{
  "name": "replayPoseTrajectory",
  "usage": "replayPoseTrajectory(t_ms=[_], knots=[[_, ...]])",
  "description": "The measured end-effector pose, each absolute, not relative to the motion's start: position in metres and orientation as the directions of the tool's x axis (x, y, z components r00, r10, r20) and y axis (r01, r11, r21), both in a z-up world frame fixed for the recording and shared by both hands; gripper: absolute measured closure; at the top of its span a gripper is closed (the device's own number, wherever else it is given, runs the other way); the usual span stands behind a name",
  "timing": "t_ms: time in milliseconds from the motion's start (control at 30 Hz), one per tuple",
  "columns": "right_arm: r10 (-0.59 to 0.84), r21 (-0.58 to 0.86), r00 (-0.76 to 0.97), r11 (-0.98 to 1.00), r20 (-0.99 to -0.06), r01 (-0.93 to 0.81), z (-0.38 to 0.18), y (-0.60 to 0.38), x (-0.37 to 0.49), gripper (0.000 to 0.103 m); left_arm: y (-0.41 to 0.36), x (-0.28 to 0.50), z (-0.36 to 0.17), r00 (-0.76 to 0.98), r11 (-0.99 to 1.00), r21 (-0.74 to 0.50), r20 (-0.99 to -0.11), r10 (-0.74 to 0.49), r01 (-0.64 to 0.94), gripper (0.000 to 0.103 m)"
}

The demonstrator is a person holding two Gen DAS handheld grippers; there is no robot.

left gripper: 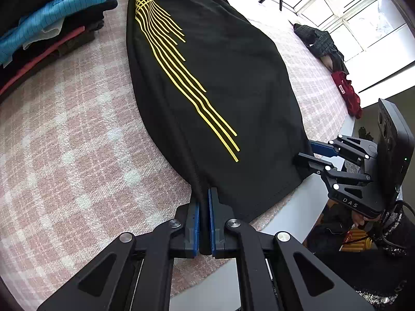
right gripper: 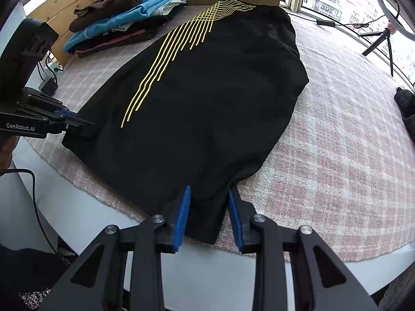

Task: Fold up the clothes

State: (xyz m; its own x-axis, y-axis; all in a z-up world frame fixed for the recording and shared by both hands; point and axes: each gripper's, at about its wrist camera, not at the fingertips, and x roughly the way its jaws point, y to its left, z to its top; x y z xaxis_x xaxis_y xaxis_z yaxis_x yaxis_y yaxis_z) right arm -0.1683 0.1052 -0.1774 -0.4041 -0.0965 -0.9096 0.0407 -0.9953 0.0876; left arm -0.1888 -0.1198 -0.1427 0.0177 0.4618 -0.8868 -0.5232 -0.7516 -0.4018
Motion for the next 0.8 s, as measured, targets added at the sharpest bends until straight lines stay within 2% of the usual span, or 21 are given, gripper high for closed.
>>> replayPoseTrajectory(t_ms=[33,133,267,433,533,667,800], knots=[[-0.129,0.126,-0.392,-0.991,-0.911,0.033,-0.176,0.109,-0.170,0.095,-0.121,-0.190,-0.140,0.025,-0.746,-0.424,-0.876,0.481,-0.513,0.099],[-0.230,0.258,-0.395,-0.966,-0.889,-0.019,-0.163,0.129,-0.172,0.097,-0.131,-0.197,-0.115,0.021,-0.717,-0.513,-0.819,0.573,-0.472,0.099],[-0.329,0.400,-0.488,-0.915,-0.808,-0.046,-0.118,0.160,-0.181,0.098,-0.137,-0.220,-0.067,-0.056,-0.686,-0.566,-0.751,0.658,-0.457,0.099],[-0.355,0.475,-0.615,-0.879,-0.704,-0.036,-0.057,0.210,-0.251,0.098,-0.103,-0.297,-0.018,-0.153,-0.660,-0.555,-0.696,0.702,-0.507,0.099],[-0.323,0.450,-0.663,-0.893,-0.675,-0.022,-0.036,0.236,-0.314,0.098,-0.070,-0.356,-0.012,-0.185,-0.663,-0.531,-0.690,0.700,-0.527,0.099],[-0.296,0.410,-0.640,-0.911,-0.709,-0.033,-0.039,0.259,-0.402,0.098,-0.035,-0.432,-0.019,-0.179,-0.680,-0.520,-0.711,0.680,-0.517,0.099],[-0.205,0.293,-0.572,-0.954,-0.794,-0.065,-0.073,0.272,-0.478,0.098,-0.018,-0.487,-0.050,-0.159,-0.720,-0.508,-0.754,0.637,-0.473,0.099]])
